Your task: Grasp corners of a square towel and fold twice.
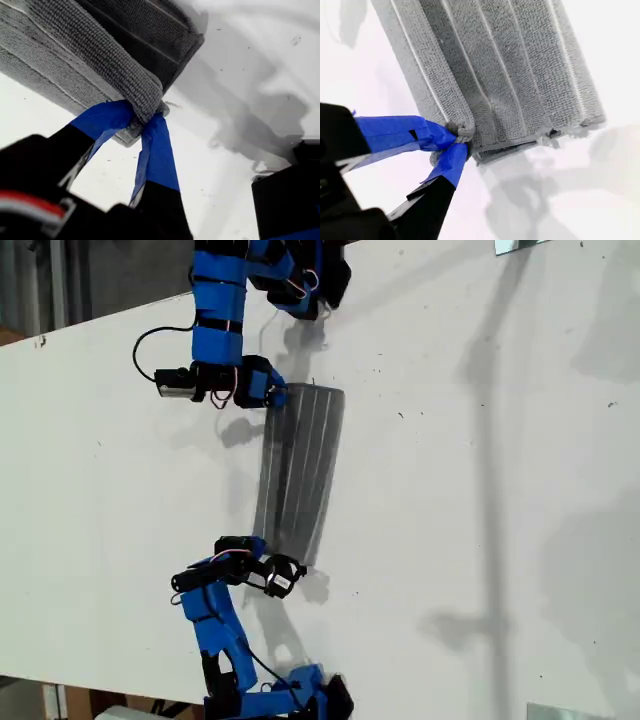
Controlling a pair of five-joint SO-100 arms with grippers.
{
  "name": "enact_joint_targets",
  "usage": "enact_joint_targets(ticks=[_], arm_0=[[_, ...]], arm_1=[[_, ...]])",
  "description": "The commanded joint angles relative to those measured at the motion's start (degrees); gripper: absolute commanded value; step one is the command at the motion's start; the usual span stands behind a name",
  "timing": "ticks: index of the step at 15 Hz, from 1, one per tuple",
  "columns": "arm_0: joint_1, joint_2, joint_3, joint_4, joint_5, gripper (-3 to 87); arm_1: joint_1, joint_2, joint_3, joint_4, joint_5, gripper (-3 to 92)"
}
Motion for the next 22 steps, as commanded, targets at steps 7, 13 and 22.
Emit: enact_joint_targets(ticks=[7, 13, 22], arm_0=[[0.44, 2.55, -12.13, 9.84, 2.99, -0.3], [9.58, 2.11, -10.37, 10.46, 1.32, -0.3], [15.82, 2.37, -4.75, 12.13, 0.97, 4.3]], arm_1=[[-6.86, 1.23, -8.88, 7.47, -6.59, -0.1], [-17.84, -5.10, -11.69, 6.94, -4.31, -0.1], [-20.48, -11.69, -14.41, 7.82, -3.69, 16.3]])
